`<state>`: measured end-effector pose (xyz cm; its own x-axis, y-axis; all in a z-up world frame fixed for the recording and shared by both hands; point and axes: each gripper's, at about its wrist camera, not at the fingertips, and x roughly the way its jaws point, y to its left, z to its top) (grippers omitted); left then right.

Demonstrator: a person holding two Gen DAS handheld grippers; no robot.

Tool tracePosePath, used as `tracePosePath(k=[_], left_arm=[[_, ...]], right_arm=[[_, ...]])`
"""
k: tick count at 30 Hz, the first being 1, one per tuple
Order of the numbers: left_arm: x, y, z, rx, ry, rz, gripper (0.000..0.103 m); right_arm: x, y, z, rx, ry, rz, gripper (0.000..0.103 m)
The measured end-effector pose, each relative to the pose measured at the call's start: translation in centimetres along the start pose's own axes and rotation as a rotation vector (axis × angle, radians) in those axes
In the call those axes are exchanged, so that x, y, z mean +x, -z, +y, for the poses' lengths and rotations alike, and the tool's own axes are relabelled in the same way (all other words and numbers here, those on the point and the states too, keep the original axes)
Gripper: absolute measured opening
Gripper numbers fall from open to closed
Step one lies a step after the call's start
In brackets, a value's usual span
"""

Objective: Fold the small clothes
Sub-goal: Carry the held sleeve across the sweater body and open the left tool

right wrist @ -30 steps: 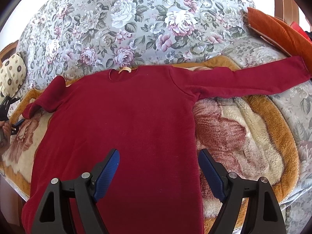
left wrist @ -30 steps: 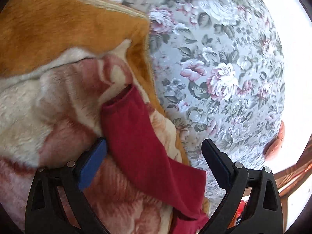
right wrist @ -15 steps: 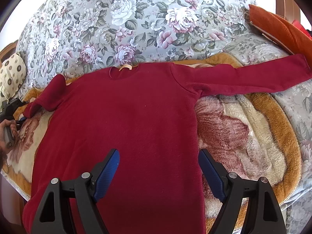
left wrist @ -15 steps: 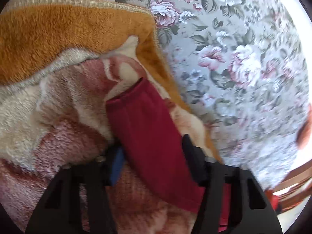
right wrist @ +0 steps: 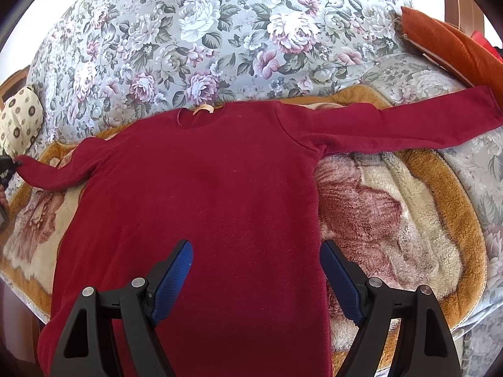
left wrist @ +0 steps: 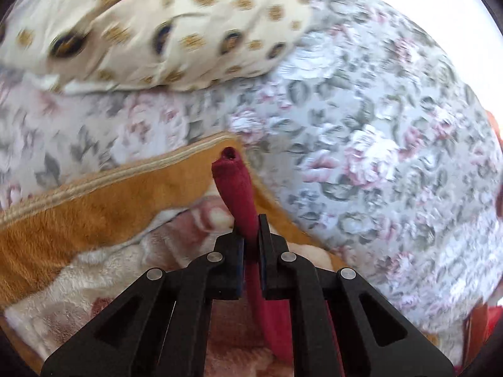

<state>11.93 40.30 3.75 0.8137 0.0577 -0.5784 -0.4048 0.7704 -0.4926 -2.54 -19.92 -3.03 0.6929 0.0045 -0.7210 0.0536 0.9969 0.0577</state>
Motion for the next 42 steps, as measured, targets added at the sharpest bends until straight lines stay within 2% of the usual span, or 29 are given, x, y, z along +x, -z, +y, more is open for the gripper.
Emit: tracePosePath(k=[4, 7, 8, 10, 12, 14, 18, 22, 24, 29, 35, 37, 39, 40, 42], left_arm=[[-0.6, 1.1, -4.4, 0.059, 0.111, 0.032, 0.005], [-1.6, 3.3, -9.6, 0.137, 0.269, 0.074, 0.005], [-1.9, 4.6, -11.9, 0.167, 0.349, 0.109, 0.005], [-2.1, 6.9, -15.5, 0.207, 0.441, 0.156, 0.005], [-2.0, 10.6, -20.5, 0.299, 0.503, 0.198, 0.005], [-1.5, 13.6, -23.9, 0.367, 0.519, 0.221, 0.006], [1.7, 20.6, -29.8, 0.396, 0.516, 0.309, 0.005], [4.2, 26.6, -34.0, 0.426, 0.522, 0.416, 0.005], [4.3, 28.7, -35.4, 0.462, 0.53, 0.444, 0.005], [4.7, 31.8, -37.5, 0.486, 0.55, 0.495, 0.005], [5.5, 33.2, -37.9, 0.46, 0.579, 0.556, 0.007], [6.0, 33.9, -37.8, 0.446, 0.582, 0.605, 0.018], [6.4, 34.7, -37.7, 0.435, 0.596, 0.671, 0.04], [6.4, 35.2, -37.6, 0.433, 0.615, 0.723, 0.044], [5.9, 35.7, -37.4, 0.442, 0.654, 0.79, 0.046]], right_arm=[[-0.1, 0.1, -0.1, 0.005, -0.005, -0.005, 0.081], [-0.2, 0.1, -0.3, 0.01, -0.014, -0.008, 0.081], [-0.3, 0.1, -0.4, 0.012, -0.017, -0.009, 0.081], [-0.3, 0.1, -0.5, 0.018, -0.024, -0.013, 0.081], [-0.3, 0.1, -0.6, 0.02, -0.03, -0.016, 0.081], [-0.4, 0.2, -0.7, 0.024, -0.037, -0.018, 0.081], [-0.5, 0.3, -0.9, 0.031, -0.053, -0.022, 0.081], [-0.4, 0.4, -1.3, 0.049, -0.075, -0.021, 0.081], [-0.4, 0.4, -1.4, 0.059, -0.087, -0.019, 0.081], [-0.3, 0.5, -1.6, 0.069, -0.099, -0.02, 0.081], [-0.1, 0.4, -1.7, 0.075, -0.107, -0.017, 0.081], [0.0, 0.4, -1.7, 0.074, -0.107, -0.015, 0.081], [0.0, 0.3, -1.7, 0.076, -0.105, -0.015, 0.081], [0.0, 0.3, -1.7, 0.075, -0.104, -0.015, 0.081], [0.0, 0.4, -1.7, 0.074, -0.103, -0.014, 0.081]])
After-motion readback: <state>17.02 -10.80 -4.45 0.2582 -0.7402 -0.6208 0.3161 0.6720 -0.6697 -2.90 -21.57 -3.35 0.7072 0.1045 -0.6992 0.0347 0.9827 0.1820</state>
